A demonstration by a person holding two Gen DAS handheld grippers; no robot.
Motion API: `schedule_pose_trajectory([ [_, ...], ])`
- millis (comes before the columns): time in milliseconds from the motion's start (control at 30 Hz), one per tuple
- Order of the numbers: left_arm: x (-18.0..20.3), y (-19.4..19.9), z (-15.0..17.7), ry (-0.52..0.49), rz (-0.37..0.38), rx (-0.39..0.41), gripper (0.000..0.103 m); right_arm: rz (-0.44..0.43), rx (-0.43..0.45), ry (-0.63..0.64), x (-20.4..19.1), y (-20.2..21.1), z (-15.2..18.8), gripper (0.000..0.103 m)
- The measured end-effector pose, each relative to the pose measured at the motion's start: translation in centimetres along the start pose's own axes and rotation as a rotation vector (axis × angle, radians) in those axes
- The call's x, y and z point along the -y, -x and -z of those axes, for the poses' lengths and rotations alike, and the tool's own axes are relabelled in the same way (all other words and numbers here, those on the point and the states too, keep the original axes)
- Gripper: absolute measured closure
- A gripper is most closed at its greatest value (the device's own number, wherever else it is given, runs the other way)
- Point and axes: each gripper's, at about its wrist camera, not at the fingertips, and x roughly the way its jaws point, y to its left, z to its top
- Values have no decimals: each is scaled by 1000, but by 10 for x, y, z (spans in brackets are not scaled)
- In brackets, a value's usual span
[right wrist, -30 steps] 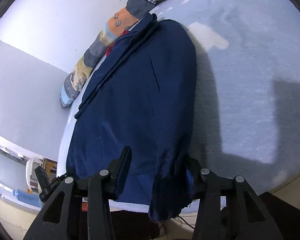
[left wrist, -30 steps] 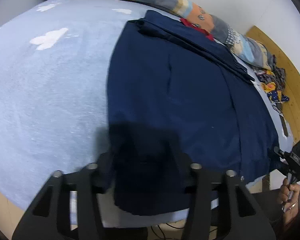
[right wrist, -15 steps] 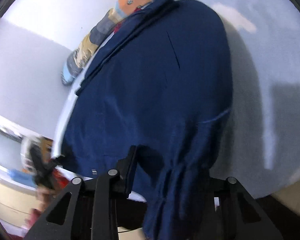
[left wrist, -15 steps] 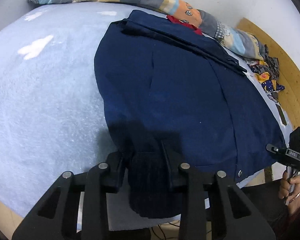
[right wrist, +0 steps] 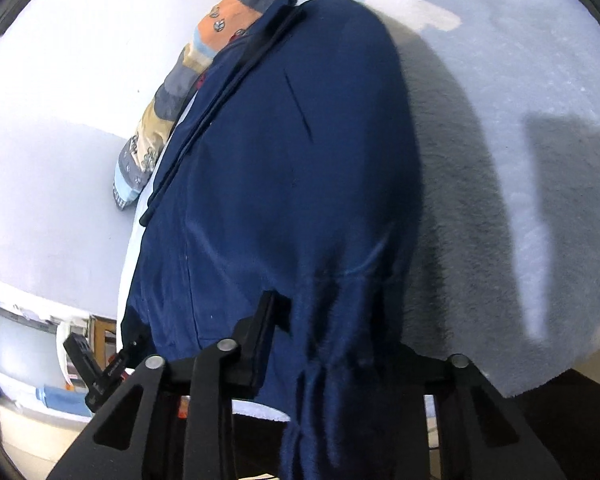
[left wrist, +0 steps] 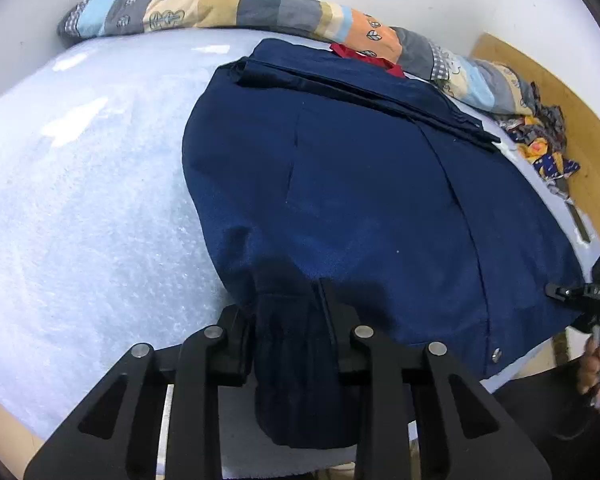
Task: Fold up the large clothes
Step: 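Lift the hem with both grippers and fold it toward the collar, then carry the held hem with both grippers over toward the red collar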
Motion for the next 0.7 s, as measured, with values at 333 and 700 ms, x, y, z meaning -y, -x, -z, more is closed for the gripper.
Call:
schedule_pose_trajectory([
  [333,4,20,-4,35,49,70,83,-70,112,56,-20,27,5,96],
  [700,1,50,4,84,84,104,84,-154,200,92,-36,65,18,96],
])
